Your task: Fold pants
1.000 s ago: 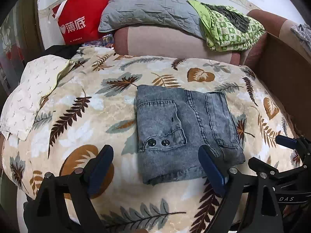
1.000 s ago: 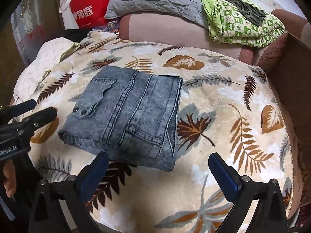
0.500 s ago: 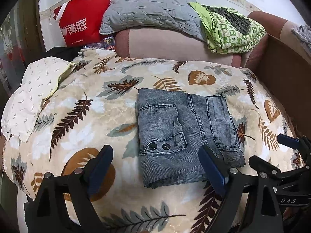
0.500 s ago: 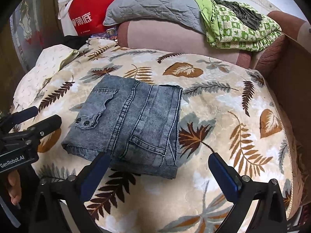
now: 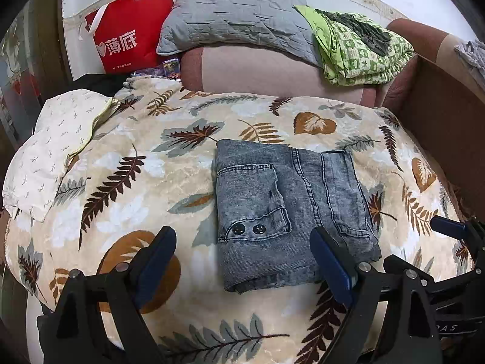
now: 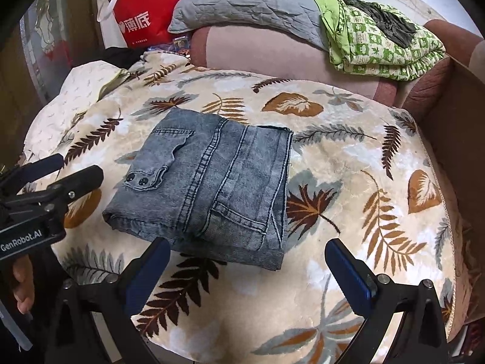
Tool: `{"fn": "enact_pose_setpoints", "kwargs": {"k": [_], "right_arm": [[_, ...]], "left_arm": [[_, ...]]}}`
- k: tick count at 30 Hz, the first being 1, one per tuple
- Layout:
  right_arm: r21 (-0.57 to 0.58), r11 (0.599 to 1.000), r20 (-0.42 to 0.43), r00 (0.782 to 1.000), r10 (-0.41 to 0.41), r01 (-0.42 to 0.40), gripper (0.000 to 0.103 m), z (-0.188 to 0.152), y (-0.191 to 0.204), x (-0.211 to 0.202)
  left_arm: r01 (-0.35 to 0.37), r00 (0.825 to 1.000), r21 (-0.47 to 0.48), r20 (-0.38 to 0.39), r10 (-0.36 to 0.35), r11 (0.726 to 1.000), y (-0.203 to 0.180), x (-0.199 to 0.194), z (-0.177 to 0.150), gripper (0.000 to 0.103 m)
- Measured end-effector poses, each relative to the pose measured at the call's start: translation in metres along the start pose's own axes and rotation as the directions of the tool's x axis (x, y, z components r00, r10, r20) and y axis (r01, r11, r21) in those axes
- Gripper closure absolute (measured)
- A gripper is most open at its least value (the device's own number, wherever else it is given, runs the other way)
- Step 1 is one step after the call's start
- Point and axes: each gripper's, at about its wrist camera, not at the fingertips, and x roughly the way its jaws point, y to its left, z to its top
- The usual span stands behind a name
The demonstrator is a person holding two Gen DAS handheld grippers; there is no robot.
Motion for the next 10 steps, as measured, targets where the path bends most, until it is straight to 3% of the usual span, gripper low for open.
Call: {"fn": "enact_pose_setpoints", "kwargs": {"k": [10], "right_arm": [[0.009,1.000,-0.008,1.000,0.007,-0.007,0.000,0.0009,-0.0007,0.0041]], "left_arm": [[0.045,0.999,-0.002,0.019,-0.045,0.999,-0.0036,0.0024,0.0055,0.007]]}}
